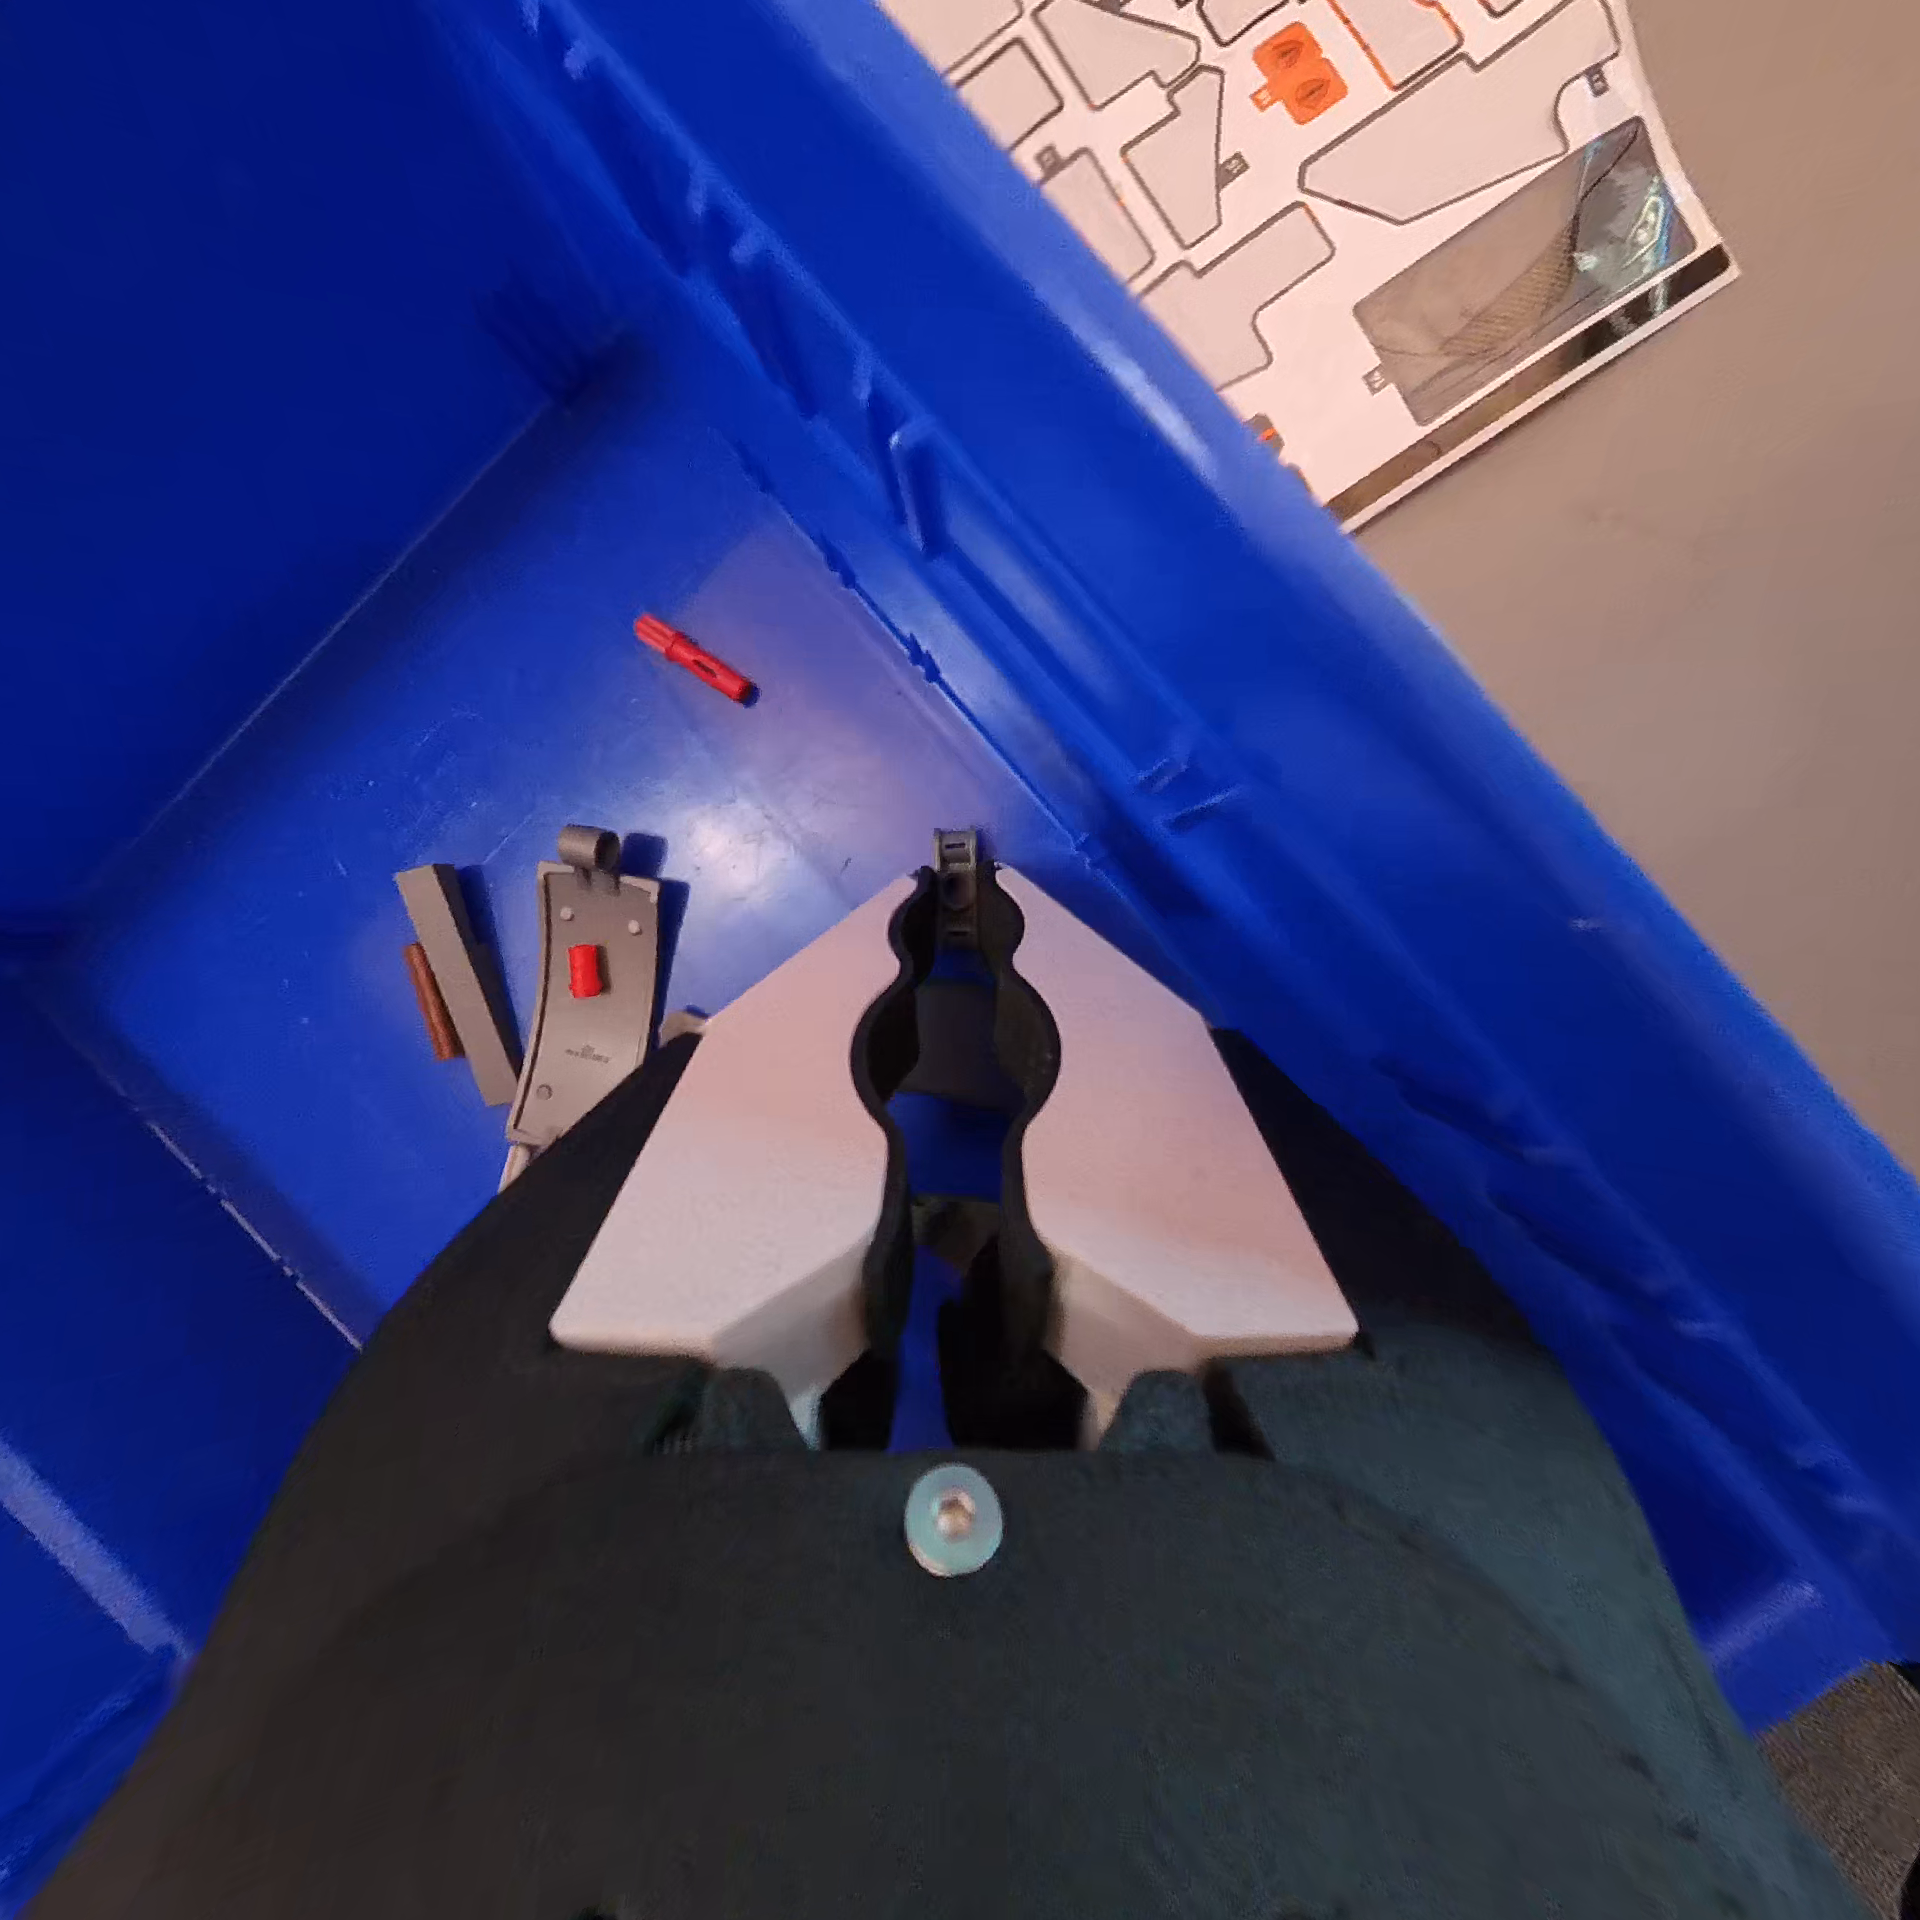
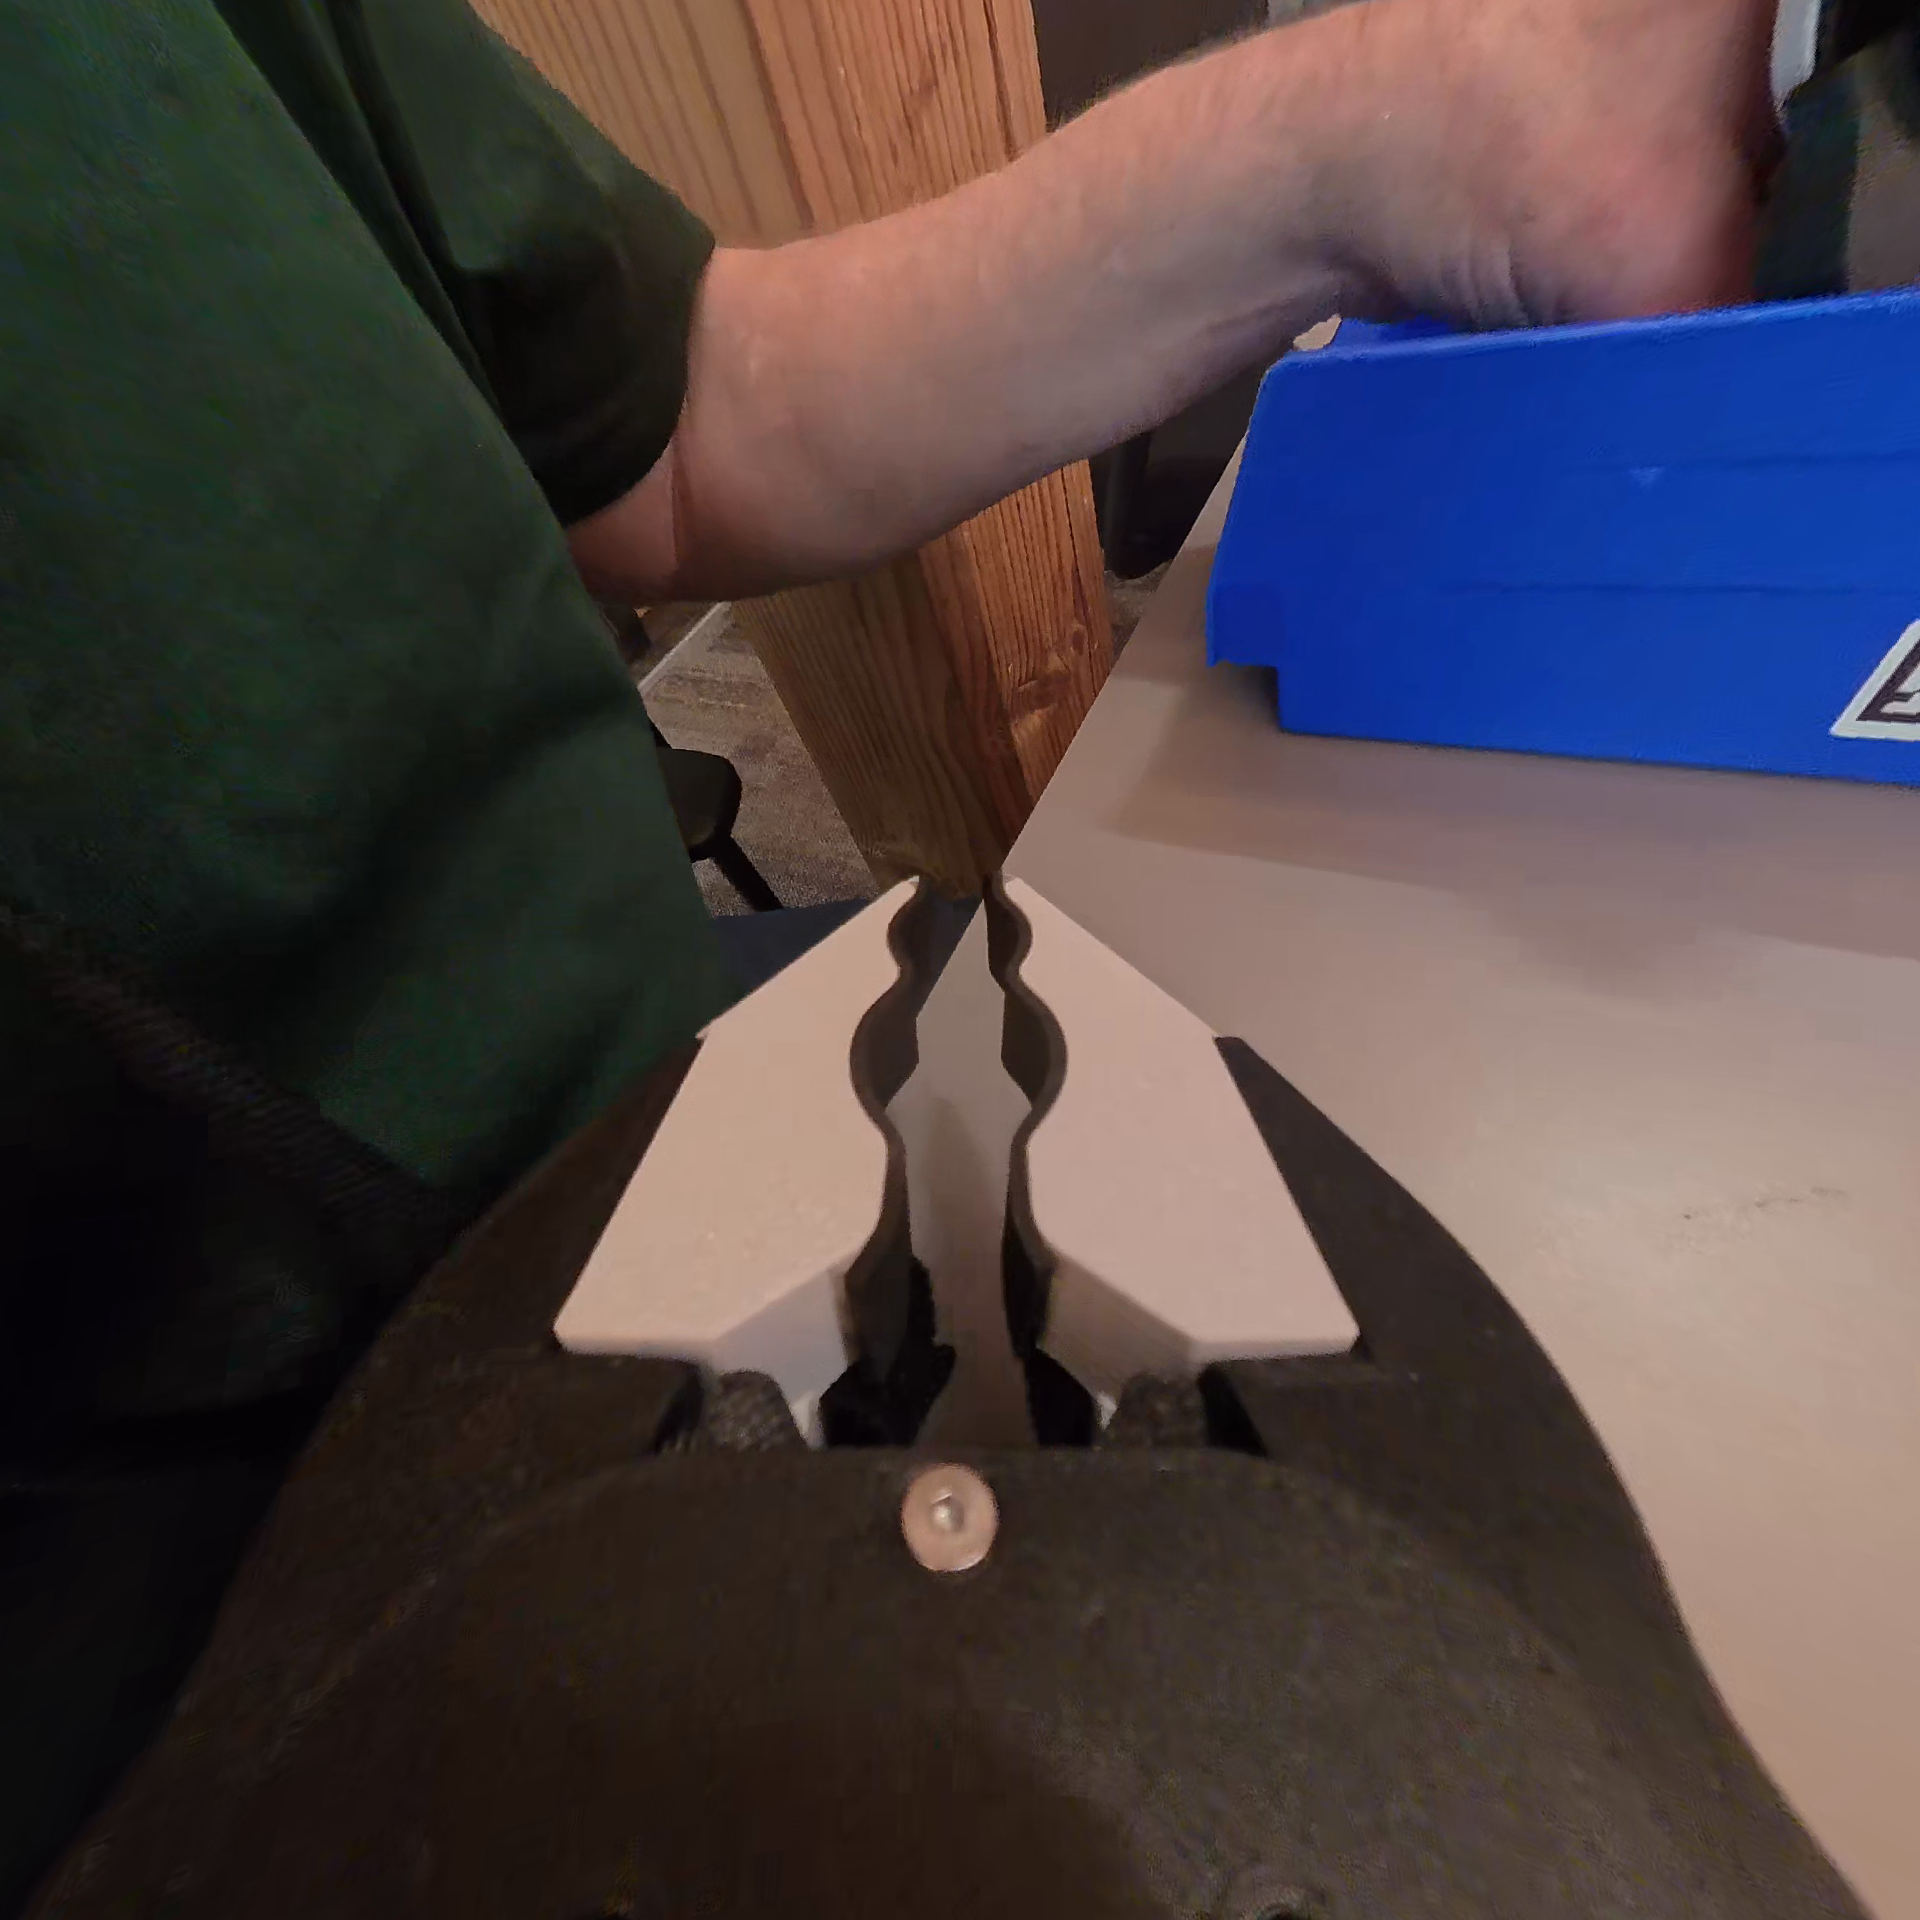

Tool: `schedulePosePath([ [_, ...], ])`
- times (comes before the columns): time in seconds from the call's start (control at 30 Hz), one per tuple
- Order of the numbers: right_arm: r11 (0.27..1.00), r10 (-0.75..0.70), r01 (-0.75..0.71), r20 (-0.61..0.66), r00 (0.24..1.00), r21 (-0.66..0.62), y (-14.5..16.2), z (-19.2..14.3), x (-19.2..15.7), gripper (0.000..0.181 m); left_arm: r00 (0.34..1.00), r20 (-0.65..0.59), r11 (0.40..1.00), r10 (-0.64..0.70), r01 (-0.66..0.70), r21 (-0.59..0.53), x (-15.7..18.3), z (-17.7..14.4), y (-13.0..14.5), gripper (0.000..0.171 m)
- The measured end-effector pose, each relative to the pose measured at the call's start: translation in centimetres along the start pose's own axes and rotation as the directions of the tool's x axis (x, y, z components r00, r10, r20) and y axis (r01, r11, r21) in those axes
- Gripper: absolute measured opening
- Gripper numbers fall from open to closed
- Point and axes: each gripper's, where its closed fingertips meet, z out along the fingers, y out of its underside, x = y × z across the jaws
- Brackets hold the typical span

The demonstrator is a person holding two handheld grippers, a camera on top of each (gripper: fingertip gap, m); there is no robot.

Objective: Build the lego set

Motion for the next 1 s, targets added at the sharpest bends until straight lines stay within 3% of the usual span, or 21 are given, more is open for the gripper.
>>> schedulePosePath([
  [0.17, 0.999, -0.033, 0.034, -0.060, 0.998, 0.022, -0.9, -1.3, -0.2, 0.007, 0.996, 0.059, 0.992, -0.062, 0.055, 0.112, -1.3, -2.2, -1.5, 0.006],
  [0.37, 0.996, -0.087, 0.091, -0.197, 0.977, 0.011, -0.9, -3.7, -0.3, 0.009, 0.985, 0.159, 0.967, -0.066, 0.024, 0.254, -1.3, -8.1, -5.0, 0.006],
  [0.53, 0.990, -0.134, 0.141, -0.365, 0.921, -0.007, -1.2, -6.7, 0.0, 0.014, 0.988, 0.154, 0.916, 0.004, -0.066, 0.396, 2.8, -12.7, -10.2, 0.005],
  [0.67, 0.986, -0.121, 0.164, -0.551, 0.826, 0.029, -1.9, -10.8, 1.0, 0.021, 0.995, 0.025, 0.856, 0.094, -0.094, 0.508, 9.0, -13.4, -14.9, 0.005],
  [0.8, 0.981, -0.101, 0.192, -0.737, 0.668, 0.040, -2.0, -16.2, 1.7, 0.032, 0.975, -0.127, 0.812, 0.180, -0.074, 0.578, 15.2, -11.5, -18.8, 0.005],
  [0.93, 0.973, -0.088, 0.227, -0.864, 0.496, 0.032, -2.1, -21.6, 1.3, 0.040, 0.914, -0.326, 0.798, 0.241, 0.004, 0.602, 20.7, -8.9, -21.6, 0.005],
  [1.0, 0.973, -0.077, 0.229, -0.887, 0.455, 0.033, -1.8, -23.4, 0.8, 0.041, 0.870, -0.418, 0.801, 0.263, 0.045, 0.597, 23.1, -7.8, -22.6, 0.005],
])
